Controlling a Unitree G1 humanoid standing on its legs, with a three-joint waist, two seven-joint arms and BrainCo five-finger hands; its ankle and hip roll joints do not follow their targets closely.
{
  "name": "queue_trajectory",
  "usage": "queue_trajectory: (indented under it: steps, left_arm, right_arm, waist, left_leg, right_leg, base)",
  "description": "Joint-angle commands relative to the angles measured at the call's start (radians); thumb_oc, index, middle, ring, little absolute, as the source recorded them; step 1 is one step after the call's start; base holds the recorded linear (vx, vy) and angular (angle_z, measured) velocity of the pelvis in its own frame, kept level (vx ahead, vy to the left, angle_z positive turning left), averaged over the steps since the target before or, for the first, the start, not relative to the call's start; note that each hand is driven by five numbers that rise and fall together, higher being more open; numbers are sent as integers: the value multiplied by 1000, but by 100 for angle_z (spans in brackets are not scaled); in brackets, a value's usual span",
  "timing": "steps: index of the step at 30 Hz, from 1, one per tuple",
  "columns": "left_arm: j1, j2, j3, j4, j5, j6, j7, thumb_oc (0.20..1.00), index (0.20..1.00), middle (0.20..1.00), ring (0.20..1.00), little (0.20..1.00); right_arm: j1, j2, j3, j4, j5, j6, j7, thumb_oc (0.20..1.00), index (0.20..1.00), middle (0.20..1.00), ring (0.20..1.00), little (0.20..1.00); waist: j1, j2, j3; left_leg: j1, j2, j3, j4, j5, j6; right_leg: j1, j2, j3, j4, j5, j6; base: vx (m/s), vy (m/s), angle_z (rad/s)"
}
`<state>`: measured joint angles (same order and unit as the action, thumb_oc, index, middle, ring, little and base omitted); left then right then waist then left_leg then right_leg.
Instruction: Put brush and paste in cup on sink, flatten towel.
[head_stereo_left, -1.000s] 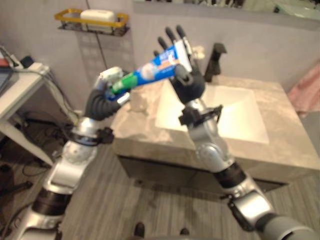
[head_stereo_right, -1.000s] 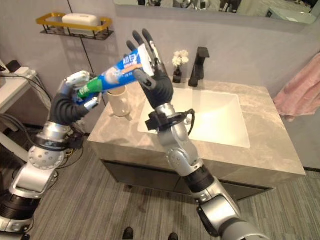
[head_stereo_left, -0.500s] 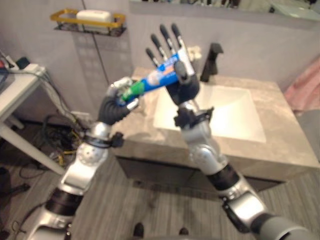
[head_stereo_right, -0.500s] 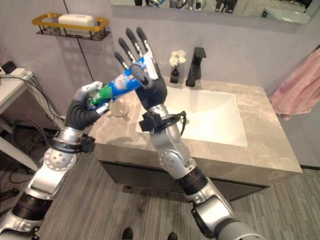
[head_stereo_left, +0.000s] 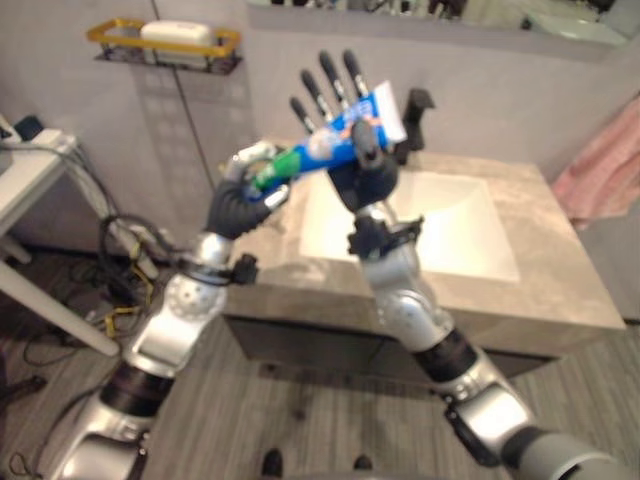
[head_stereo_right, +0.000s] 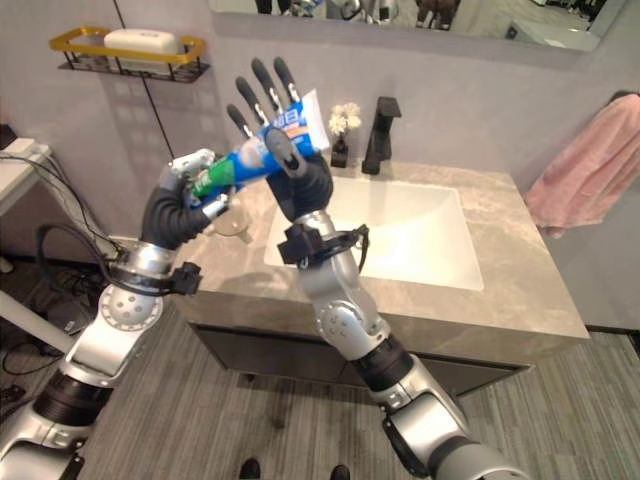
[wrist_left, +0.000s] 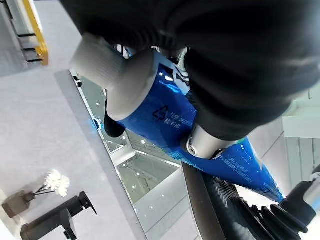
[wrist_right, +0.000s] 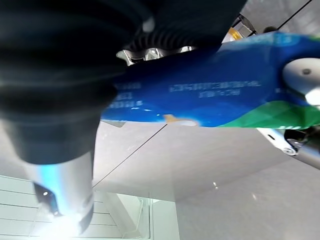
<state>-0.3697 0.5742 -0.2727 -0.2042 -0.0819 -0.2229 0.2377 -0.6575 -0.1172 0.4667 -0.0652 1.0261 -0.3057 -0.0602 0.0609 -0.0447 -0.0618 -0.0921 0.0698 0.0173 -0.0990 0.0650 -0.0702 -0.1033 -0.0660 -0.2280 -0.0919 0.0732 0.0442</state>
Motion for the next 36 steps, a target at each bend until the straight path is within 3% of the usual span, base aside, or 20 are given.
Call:
queue_trajectory:
  steps: [1, 3, 6, 8, 9, 10, 11, 21, 22, 23, 31, 36]
  left_arm:
    - [-182, 0, -28, 48, -1, -36, 27, 200, 200, 200, 200, 200]
    - [-176, -6, -27, 47, -6, -37, 27, 200, 200, 200, 200, 200]
    - [-175, -8, -35, 45, -11, -39, 23, 200, 200, 200, 200, 200]
    - [-175, -9, -37, 45, -12, -40, 23, 200, 200, 200, 200, 200]
    - [-176, -11, -42, 46, -14, -40, 22, 200, 200, 200, 200, 200]
    - [-177, -11, -43, 47, -16, -39, 23, 200, 200, 200, 200, 200]
    - [-177, -13, -46, 47, -18, -39, 22, 200, 200, 200, 200, 200]
    - [-163, -13, -51, 46, -24, -38, 17, 222, 222, 222, 222, 222]
    - [-163, -13, -51, 46, -24, -38, 17, 454, 454, 454, 454, 454]
    - [-152, 0, -46, 37, -15, -31, 11, 1000, 1000, 1000, 1000, 1000]
    - [-89, 60, -13, 1, 66, -8, 0, 1000, 1000, 1000, 1000, 1000]
    - [28, 136, 70, -55, 99, 1, -44, 1000, 1000, 1000, 1000, 1000]
  right_arm:
    - [-68, 67, 20, -53, 19, -11, 27, 1000, 1000, 1000, 1000, 1000]
    - [-65, 66, 22, -53, 14, -10, 26, 1000, 1000, 1000, 1000, 1000]
    - [-64, 67, 24, -48, 11, -10, 23, 834, 834, 834, 834, 834]
    - [-63, 67, 25, -48, 11, -10, 23, 570, 570, 570, 570, 570]
    - [-62, 71, 26, -46, 12, -12, 21, 523, 523, 523, 523, 523]
    - [-62, 72, 27, -45, 13, -12, 21, 310, 310, 310, 310, 310]
    - [-63, 75, 28, -44, 12, -11, 20, 200, 200, 200, 200, 200]
    - [-57, 83, 25, -45, 17, -22, 16, 200, 200, 200, 200, 200]
    - [-57, 83, 25, -45, 17, -22, 16, 200, 200, 200, 200, 200]
    - [-55, 86, 11, -47, 6, -30, 4, 200, 200, 200, 200, 200]
    - [-45, 93, -60, -65, -61, -67, -49, 200, 200, 200, 200, 200]
    - [-49, 82, -130, -75, -112, -86, -68, 200, 200, 200, 200, 200]
  waist:
    - [6, -21, -34]
    - [4, -19, -35]
    - [3, -18, -35]
    - [4, -17, -35]
    - [4, -17, -35]
    - [3, -17, -35]
    - [3, -16, -35]
    - [5, -9, -34]
    - [4, -9, -34]
    - [7, -7, -34]
    - [27, -4, -26]
    - [58, -4, -18]
  left_leg:
    - [2, 7, -25, 12, -97, 48]
    - [2, 5, -25, 12, -97, 49]
    - [2, 4, -25, 12, -96, 49]
    - [2, 4, -26, 12, -96, 49]
    - [1, 3, -27, 12, -96, 49]
    - [1, 2, -27, 12, -95, 49]
    - [0, 2, -28, 12, -95, 50]
    - [-9, -3, -33, 12, -91, 51]
    - [-9, -3, -34, 12, -91, 51]
    - [-12, -4, -37, 12, -91, 51]
    - [-23, -11, -58, 12, -89, 52]
    - [-36, -20, -90, 12, -84, 52]
  right_leg:
    - [48, -67, -35, 5, -89, 59]
    - [49, -67, -34, 5, -90, 59]
    - [50, -68, -36, 5, -89, 59]
    - [50, -69, -36, 5, -89, 60]
    - [50, -69, -37, 5, -89, 60]
    - [50, -69, -37, 5, -88, 60]
    - [49, -70, -37, 5, -88, 60]
    - [47, -73, -44, 5, -85, 60]
    - [47, -73, -44, 5, -85, 60]
    - [47, -74, -47, 5, -85, 60]
    - [52, -78, -71, 5, -87, 62]
    - [59, -84, -99, 5, -90, 64]
  base:
    - [0, 0, 0]
    - [0, 0, 0]
    - [0, 0, 0]
    - [0, 0, 0]
    - [0, 0, 0]
    - [0, 0, 0]
    - [0, 0, 0]
    - [0, 0, 0]
    - [0, 0, 0]
    - [0, 0, 0]
    - [9, 13, 10]
    - [7, 8, 14]
